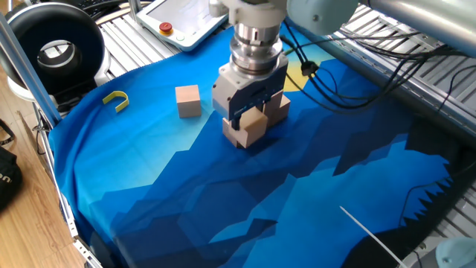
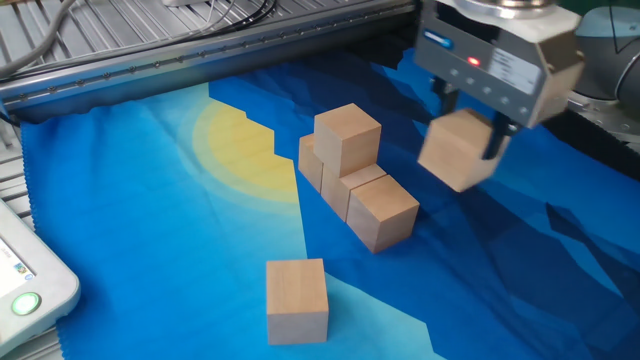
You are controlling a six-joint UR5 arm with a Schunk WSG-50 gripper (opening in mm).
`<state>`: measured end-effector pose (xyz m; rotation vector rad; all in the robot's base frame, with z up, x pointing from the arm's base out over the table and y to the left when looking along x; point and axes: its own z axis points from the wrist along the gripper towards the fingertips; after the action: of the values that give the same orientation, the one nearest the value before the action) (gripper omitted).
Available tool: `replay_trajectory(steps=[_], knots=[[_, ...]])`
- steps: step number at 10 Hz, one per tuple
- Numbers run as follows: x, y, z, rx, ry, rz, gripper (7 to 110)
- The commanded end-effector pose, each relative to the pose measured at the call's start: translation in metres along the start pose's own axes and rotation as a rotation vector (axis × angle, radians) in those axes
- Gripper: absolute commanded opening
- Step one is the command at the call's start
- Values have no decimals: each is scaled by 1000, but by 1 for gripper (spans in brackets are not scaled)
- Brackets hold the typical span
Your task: Stack the blocks into a pyramid shape
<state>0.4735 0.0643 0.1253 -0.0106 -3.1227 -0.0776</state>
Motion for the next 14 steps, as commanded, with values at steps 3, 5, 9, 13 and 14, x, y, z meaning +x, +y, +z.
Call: replay_trajectory(steps=[3, 5, 9, 13, 14], knots=[[-14, -9, -8, -11, -43, 4, 7], [-2, -7, -11, -2, -6, 64, 7], [0, -6, -11, -6, 2, 138, 7], [2, 4, -11, -42, 15, 105, 7], [-8, 2, -12, -58, 16, 87, 7]])
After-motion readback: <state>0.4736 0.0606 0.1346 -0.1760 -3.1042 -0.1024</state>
